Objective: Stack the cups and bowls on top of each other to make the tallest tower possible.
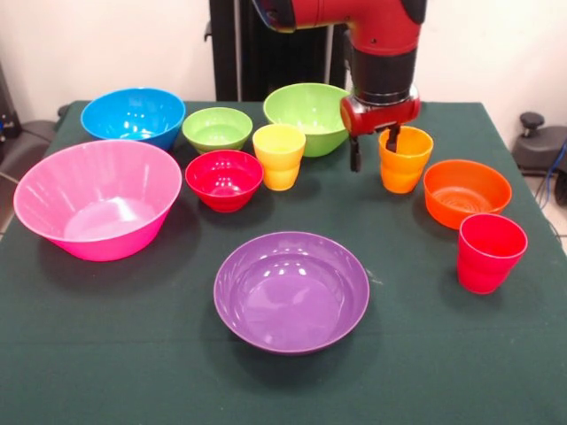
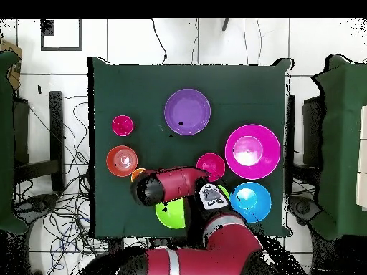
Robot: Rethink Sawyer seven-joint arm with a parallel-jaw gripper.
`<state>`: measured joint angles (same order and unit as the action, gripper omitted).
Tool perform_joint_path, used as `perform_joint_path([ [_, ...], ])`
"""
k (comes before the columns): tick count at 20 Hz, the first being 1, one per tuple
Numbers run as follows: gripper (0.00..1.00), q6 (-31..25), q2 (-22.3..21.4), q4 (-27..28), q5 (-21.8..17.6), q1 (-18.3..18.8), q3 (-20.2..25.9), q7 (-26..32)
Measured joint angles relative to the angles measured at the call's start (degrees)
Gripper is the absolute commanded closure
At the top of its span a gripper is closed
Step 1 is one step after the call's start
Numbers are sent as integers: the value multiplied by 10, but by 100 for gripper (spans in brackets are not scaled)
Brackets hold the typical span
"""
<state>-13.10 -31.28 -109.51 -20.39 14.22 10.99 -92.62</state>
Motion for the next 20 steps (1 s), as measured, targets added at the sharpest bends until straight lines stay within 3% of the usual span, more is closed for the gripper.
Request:
perform_joint_path([
  [9, 0, 0, -24, -3, 3, 15, 14, 0],
  [20, 0, 0, -12, -3, 3, 17, 14, 0],
])
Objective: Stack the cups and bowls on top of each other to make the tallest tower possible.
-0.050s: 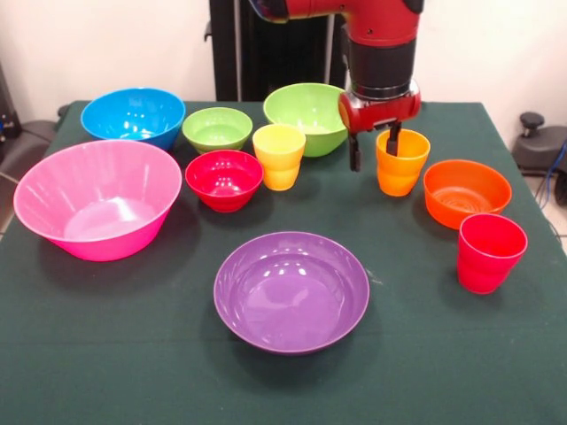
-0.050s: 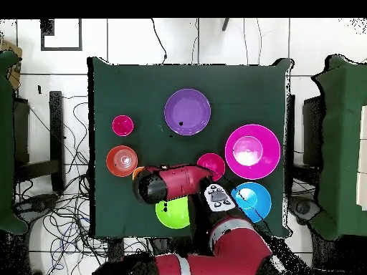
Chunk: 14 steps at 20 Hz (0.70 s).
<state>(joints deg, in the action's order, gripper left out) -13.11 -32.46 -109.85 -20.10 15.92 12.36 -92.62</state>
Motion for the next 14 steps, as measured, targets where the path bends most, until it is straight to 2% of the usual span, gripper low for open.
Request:
perform_joint_path([
  [14, 0, 0, 12, 0, 0, -28, -9, 0],
])
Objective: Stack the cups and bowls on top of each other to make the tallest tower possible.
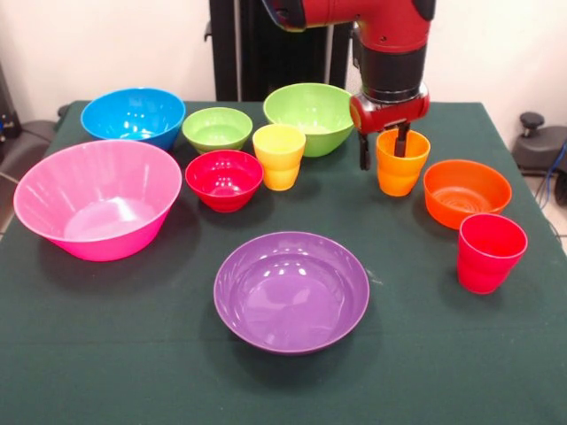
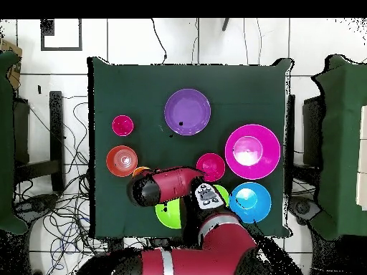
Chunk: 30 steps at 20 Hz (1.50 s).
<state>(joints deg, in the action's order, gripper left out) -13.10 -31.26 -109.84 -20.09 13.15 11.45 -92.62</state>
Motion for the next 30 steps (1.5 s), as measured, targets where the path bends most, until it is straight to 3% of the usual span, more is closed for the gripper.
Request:
perform_joint_path([
  [2, 0, 0, 0, 0, 0, -3, -1, 0],
  [3, 100, 0, 0, 0, 0, -5, -3, 0],
  [21, 100, 0, -6, 0, 0, -15, -9, 0],
  [30, 100, -15, -51, -21, 15, 7, -1, 0],
])
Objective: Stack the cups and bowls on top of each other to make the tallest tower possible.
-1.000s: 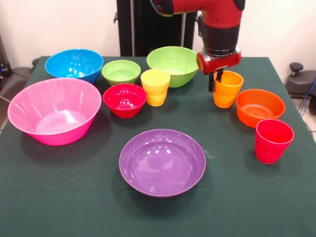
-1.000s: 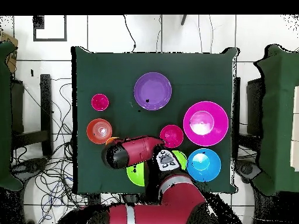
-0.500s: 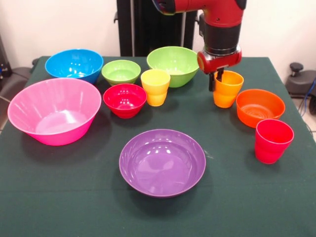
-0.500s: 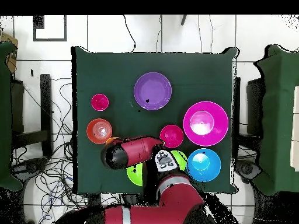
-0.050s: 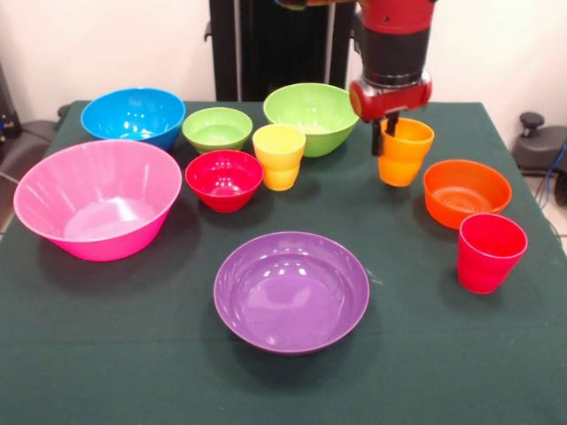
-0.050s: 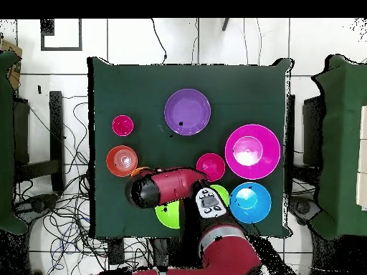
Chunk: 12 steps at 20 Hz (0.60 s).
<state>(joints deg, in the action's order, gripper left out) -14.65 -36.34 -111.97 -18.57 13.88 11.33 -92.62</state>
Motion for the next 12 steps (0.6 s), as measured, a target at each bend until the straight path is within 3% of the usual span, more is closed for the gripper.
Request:
perform_joint_path([
  [6, 100, -48, -41, -10, 6, 27, 5, 0],
  [12, 100, -82, -51, -7, 6, 54, 11, 0],
])
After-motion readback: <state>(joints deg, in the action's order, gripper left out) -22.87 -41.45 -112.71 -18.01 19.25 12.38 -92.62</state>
